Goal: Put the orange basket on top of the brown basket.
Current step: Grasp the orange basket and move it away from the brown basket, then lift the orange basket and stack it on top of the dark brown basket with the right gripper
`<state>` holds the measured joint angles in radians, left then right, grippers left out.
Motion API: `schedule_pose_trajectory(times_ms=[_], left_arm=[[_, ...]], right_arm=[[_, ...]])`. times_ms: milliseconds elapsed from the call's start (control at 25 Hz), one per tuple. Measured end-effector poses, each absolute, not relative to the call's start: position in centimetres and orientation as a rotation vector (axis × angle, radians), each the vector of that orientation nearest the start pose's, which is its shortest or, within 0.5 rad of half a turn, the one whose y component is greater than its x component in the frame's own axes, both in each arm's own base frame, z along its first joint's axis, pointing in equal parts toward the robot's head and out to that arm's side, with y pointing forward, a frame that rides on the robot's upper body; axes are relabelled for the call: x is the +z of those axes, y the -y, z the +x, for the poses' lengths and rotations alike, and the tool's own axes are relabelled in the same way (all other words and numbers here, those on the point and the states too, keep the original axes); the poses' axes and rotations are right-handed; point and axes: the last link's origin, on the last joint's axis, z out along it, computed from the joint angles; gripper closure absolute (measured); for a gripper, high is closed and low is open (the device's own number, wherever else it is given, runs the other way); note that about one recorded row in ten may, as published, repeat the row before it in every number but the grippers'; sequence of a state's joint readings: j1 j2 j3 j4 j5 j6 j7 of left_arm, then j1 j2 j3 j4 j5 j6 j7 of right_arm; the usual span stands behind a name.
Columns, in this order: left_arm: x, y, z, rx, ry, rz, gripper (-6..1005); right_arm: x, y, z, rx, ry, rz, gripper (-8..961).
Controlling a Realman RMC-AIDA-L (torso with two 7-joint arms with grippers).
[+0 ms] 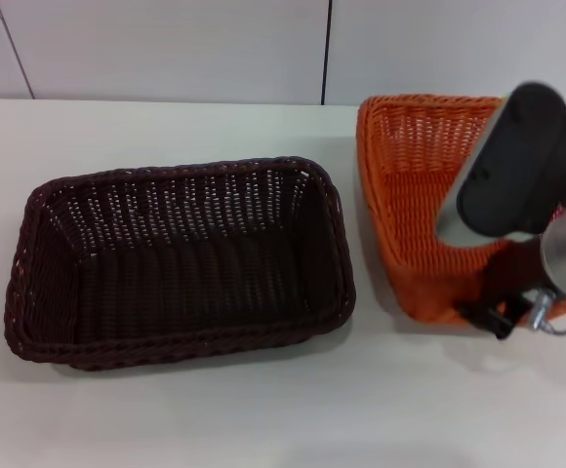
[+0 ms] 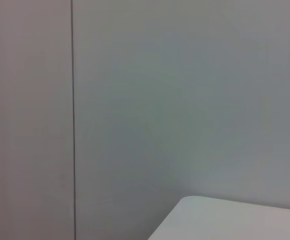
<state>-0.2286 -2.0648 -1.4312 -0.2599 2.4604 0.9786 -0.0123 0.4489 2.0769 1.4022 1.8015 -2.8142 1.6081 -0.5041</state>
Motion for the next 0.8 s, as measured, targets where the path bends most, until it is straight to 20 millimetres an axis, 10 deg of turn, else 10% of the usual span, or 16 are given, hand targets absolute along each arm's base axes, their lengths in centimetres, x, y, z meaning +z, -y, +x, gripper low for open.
schedule_pose_trajectory(times_ms=[800], left_arm=[[4.2, -27.6, -42.3, -0.437, 0.777, -1.159, 201]], right_arm=[[3.5, -32.0, 4.8, -0.492, 0.035, -2.390, 746]])
